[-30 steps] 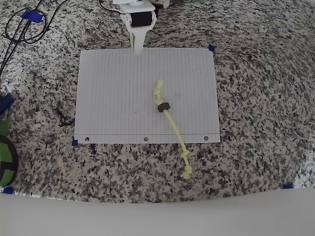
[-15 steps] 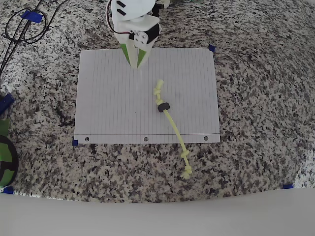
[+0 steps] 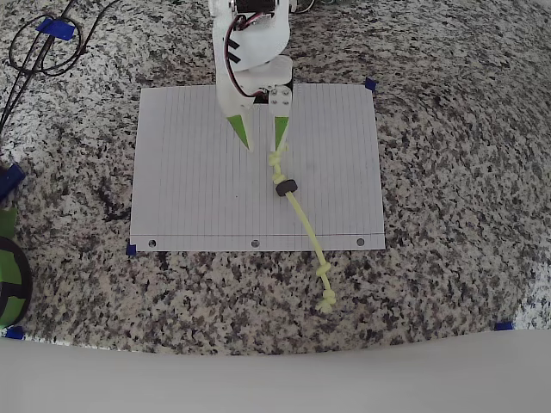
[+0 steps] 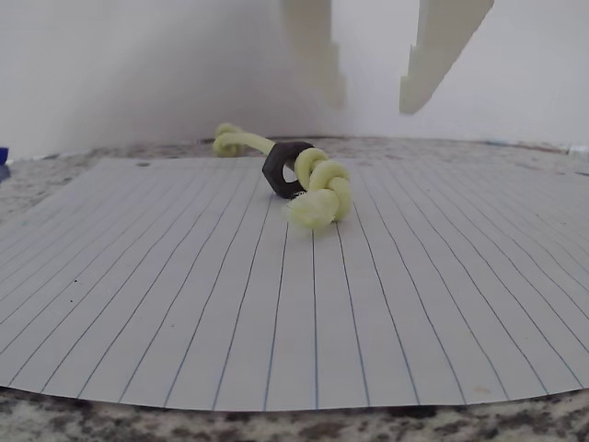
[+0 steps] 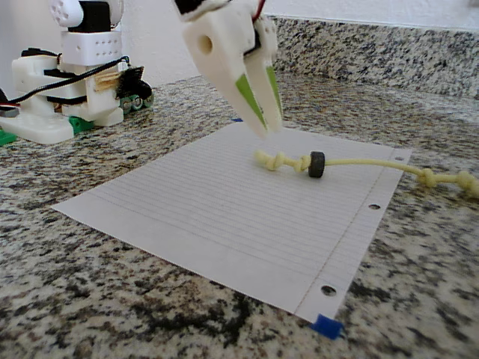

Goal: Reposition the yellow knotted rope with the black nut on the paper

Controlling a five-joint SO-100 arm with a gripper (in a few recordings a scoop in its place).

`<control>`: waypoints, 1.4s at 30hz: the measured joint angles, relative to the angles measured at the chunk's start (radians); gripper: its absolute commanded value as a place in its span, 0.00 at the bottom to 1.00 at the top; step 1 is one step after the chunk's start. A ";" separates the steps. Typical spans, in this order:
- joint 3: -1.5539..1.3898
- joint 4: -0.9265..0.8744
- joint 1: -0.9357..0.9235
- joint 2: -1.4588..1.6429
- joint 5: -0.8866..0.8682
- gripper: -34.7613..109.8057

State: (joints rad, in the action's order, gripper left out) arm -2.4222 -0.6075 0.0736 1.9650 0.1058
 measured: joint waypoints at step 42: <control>0.055 0.028 0.049 -0.114 -0.035 0.48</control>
State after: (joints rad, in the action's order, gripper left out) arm -2.3669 -0.5798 0.1227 1.8515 0.0706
